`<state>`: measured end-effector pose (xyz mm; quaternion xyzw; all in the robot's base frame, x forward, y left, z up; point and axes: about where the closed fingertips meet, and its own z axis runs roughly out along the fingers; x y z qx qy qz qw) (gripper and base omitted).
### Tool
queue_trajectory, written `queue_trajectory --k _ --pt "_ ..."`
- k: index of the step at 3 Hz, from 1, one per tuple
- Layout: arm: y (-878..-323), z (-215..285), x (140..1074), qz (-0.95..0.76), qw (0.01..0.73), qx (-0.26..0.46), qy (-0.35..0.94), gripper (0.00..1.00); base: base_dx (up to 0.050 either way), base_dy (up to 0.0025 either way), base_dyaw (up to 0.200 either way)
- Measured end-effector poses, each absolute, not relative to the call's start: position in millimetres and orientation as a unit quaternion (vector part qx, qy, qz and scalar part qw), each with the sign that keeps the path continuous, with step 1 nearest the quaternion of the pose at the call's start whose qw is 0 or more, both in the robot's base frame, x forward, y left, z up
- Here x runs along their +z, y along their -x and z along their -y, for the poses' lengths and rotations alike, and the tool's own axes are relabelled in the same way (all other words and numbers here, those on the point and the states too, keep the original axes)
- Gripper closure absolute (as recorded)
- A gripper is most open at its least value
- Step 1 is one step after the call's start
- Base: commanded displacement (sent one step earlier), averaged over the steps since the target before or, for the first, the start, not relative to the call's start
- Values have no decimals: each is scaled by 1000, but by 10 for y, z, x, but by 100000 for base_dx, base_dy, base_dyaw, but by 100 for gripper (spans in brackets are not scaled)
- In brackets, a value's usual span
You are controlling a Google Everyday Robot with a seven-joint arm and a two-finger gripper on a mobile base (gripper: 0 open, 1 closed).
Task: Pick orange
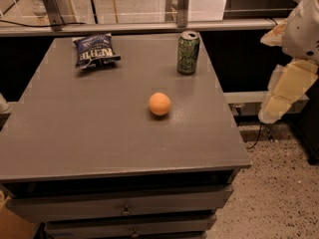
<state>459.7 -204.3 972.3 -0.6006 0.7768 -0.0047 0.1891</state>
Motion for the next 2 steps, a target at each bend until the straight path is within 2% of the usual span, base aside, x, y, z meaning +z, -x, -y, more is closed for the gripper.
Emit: queue_trajectory --k 2 --pt "-5033 1352 9323 -759 251 100 592 0 0 0 0"
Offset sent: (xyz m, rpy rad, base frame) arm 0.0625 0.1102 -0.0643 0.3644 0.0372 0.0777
